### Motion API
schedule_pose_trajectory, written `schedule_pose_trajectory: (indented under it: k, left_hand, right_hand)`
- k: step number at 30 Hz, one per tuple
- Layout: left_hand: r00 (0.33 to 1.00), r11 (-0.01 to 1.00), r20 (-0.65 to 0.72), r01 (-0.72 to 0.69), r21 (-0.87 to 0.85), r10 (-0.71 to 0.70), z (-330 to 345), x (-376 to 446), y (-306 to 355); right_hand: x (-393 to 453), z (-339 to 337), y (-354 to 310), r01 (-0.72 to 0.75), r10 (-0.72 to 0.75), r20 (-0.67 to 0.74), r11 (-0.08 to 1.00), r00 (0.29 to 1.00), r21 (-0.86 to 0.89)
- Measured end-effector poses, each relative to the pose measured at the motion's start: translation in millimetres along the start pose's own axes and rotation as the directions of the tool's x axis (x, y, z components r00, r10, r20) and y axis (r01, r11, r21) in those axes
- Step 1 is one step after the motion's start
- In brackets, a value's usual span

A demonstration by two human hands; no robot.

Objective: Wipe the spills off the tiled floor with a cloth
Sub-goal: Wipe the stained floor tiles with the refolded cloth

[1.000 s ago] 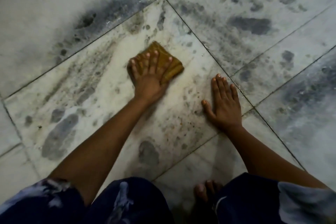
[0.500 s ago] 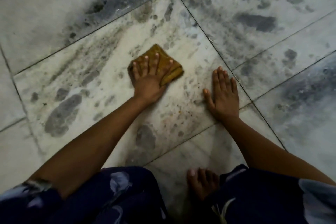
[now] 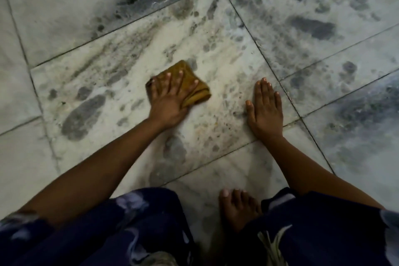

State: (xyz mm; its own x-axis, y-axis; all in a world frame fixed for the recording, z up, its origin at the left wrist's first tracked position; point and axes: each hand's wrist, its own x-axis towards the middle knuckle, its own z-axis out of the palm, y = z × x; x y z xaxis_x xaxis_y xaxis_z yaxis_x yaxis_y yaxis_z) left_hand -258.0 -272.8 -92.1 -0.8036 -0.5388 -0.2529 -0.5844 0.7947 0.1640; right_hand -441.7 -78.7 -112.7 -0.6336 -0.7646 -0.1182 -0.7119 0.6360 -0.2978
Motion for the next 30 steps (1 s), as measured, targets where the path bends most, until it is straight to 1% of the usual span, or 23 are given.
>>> schedule_pose_trajectory:
  k: [1, 3, 6, 8, 10, 11, 13, 15, 17, 18, 20, 22, 25, 27, 29, 30]
  left_hand:
    - [1.000, 1.000, 0.023, -0.004, 0.002, 0.004, 0.3, 7.7, 9.1]
    - [0.996, 0.997, 0.046, -0.073, 0.019, 0.072, 7.0, 2.5, 33.4]
    - [0.958, 0.958, 0.065, -0.282, 0.054, 0.278, 27.4, -45.1, 61.3]
    - [0.933, 0.929, 0.057, -0.359, 0.089, 0.355, 32.6, -72.0, 54.7]
    - [0.917, 0.904, 0.050, -0.398, 0.157, 0.395, 24.9, -79.9, 32.8]
    - [0.918, 0.899, 0.066, -0.396, 0.187, 0.390, 19.1, -75.3, 22.1]
    - [0.943, 0.929, 0.086, -0.330, 0.166, 0.320, 8.6, -56.3, 7.9]
    - [0.970, 0.964, 0.087, -0.238, 0.121, 0.228, 4.0, -35.3, 11.0]
    - [0.978, 0.976, 0.103, -0.194, 0.099, 0.184, 4.9, -23.1, 25.5]
    - [0.975, 0.977, 0.115, -0.200, 0.076, 0.191, 4.8, -25.2, 32.5]
    - [0.954, 0.955, 0.116, -0.286, 0.076, 0.277, 6.3, -46.3, 39.7]
    - [0.923, 0.911, 0.111, -0.383, 0.151, 0.369, 7.6, -79.5, 37.3]
    - [0.891, 0.851, 0.162, -0.453, 0.265, 0.424, 4.0, -109.0, 17.0]
    - [0.883, 0.844, 0.194, -0.467, 0.264, 0.428, -1.4, -101.5, 15.3]
    - [0.896, 0.871, 0.219, -0.433, 0.233, 0.387, -1.6, -79.7, 28.6]
    - [0.910, 0.894, 0.201, -0.401, 0.199, 0.363, 2.9, -66.5, 39.3]
  right_hand:
    - [-0.2, -1.0, -0.9, 0.014, -0.014, 0.005, 1.000, 1.000, -0.002]
    - [-0.3, -2.9, -1.7, 0.036, -0.036, 0.008, 0.999, 0.999, -0.014]
    - [-1.7, -2.1, -0.7, 0.037, -0.037, 0.010, 0.999, 0.999, -0.025]
    - [-1.5, -0.9, -1.0, 0.041, -0.041, 0.000, 0.999, 0.999, -0.019]
    - [-1.7, -0.4, -0.4, 0.051, -0.051, -0.010, 0.999, 0.999, -0.015]
    - [-1.5, -0.4, 0.7, 0.049, -0.050, -0.014, 0.999, 0.999, -0.017]
    - [-0.2, 1.2, 0.7, 0.051, -0.051, -0.022, 0.999, 0.998, -0.016]
    - [0.0, 2.4, 1.3, 0.055, -0.055, -0.017, 0.998, 0.998, -0.019]
    - [0.7, 2.3, 2.1, 0.050, -0.050, -0.019, 0.998, 0.999, -0.024]
    - [0.2, 2.4, 2.3, 0.052, -0.053, -0.020, 0.998, 0.998, -0.025]
    - [0.1, 2.4, 2.3, 0.053, -0.054, -0.018, 0.998, 0.998, -0.017]
    - [0.5, 2.0, 1.7, 0.052, -0.052, -0.022, 0.999, 0.998, -0.009]
    - [-0.1, 2.4, 1.8, 0.052, -0.053, -0.023, 0.999, 0.998, -0.010]
    - [-0.3, 3.5, 1.7, 0.053, -0.053, -0.026, 0.998, 0.998, -0.016]
    - [-0.1, 4.6, 0.6, 0.056, -0.056, -0.026, 0.998, 0.998, -0.015]
    - [-0.3, 4.0, 1.5, 0.053, -0.054, -0.022, 0.998, 0.998, -0.019]
